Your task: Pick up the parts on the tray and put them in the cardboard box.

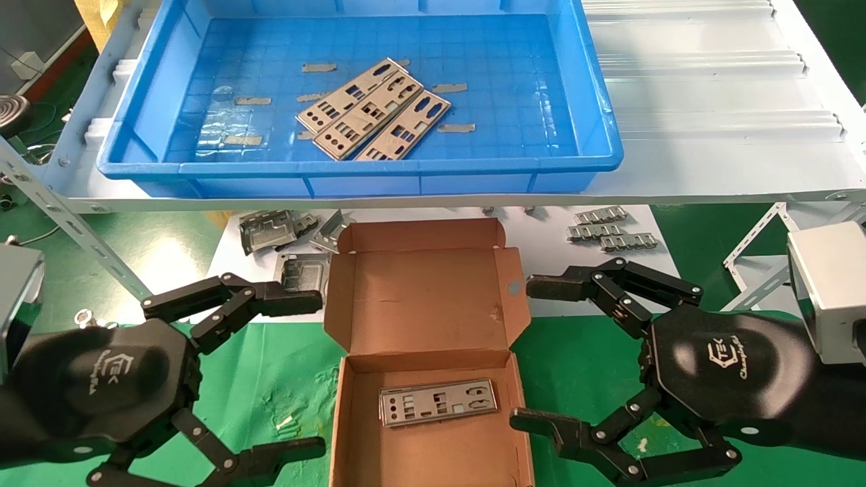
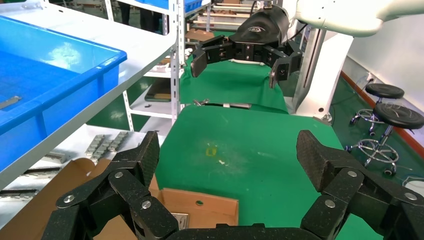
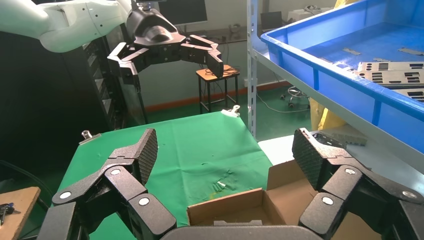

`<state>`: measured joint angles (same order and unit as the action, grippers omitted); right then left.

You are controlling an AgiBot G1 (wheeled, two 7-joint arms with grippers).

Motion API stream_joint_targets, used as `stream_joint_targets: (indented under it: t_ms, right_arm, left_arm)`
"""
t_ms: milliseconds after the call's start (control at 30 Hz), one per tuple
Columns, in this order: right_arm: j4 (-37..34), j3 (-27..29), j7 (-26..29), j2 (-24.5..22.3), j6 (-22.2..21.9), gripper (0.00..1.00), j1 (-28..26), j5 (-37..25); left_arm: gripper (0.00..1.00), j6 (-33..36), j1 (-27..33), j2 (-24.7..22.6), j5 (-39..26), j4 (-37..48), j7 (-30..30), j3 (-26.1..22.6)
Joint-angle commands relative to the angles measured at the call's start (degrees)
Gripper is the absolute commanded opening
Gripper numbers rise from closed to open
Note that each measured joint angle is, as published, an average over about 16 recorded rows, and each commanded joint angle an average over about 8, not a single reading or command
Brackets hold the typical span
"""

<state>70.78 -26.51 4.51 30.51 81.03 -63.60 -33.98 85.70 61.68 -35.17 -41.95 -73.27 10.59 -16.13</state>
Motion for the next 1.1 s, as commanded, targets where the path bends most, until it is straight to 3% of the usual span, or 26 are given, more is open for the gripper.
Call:
stream_joint_targets:
  t_ms: [33, 1100]
  right_arm:
    - [0.0, 0.0, 0.0, 0.0, 0.0, 0.00, 0.0, 0.0]
    - [0.0, 0.0, 0.0, 0.0, 0.0, 0.00, 0.0, 0.0]
  left_arm:
    - [1.00, 0.0, 0.0, 0.0, 0.0, 0.0, 0.0, 0.0]
    - [1.00, 0.0, 0.0, 0.0, 0.0, 0.0, 0.0, 0.0]
